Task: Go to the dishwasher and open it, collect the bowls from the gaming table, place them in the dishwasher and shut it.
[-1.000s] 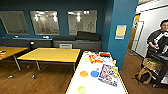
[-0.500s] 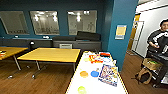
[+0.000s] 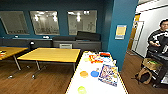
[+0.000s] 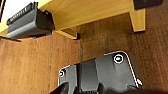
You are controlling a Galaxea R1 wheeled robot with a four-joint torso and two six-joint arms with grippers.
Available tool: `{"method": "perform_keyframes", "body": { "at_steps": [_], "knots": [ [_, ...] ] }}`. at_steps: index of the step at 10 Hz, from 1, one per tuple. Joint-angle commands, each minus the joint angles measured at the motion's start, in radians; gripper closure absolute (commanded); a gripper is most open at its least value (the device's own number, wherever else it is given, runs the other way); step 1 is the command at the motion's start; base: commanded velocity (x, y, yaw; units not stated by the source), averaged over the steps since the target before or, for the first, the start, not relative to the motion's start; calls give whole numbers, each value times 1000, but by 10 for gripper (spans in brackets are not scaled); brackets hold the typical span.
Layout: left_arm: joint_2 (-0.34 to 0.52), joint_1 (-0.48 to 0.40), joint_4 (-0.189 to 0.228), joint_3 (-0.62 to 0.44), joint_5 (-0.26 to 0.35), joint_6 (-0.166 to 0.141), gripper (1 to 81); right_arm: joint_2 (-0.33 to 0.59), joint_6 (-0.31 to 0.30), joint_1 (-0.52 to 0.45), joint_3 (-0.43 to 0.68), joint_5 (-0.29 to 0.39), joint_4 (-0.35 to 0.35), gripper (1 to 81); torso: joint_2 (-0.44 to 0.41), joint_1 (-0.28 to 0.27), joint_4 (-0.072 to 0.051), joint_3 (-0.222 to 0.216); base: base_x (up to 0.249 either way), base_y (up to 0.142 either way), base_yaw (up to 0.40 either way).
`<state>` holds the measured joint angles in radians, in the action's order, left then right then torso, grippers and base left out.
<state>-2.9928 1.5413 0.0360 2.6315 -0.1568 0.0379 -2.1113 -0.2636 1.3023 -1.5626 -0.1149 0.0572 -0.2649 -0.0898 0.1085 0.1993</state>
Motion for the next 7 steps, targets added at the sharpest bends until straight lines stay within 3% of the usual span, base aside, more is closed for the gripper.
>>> {"method": "perform_keyframes", "body": {
  "at_steps": [1, 7],
  "knots": [
    [-3, -45, -2, -8, 48, 5, 10, 299, -22, -319, 251, 85, -125, 10, 0, 0, 0, 0, 0, 0, 0],
    [0, -46, -4, -8, 51, 2, 10, 376, -85, -663, 273, 343, -154, 10, 0, 0, 0, 101, 0, 0, 0]
  ]
}}
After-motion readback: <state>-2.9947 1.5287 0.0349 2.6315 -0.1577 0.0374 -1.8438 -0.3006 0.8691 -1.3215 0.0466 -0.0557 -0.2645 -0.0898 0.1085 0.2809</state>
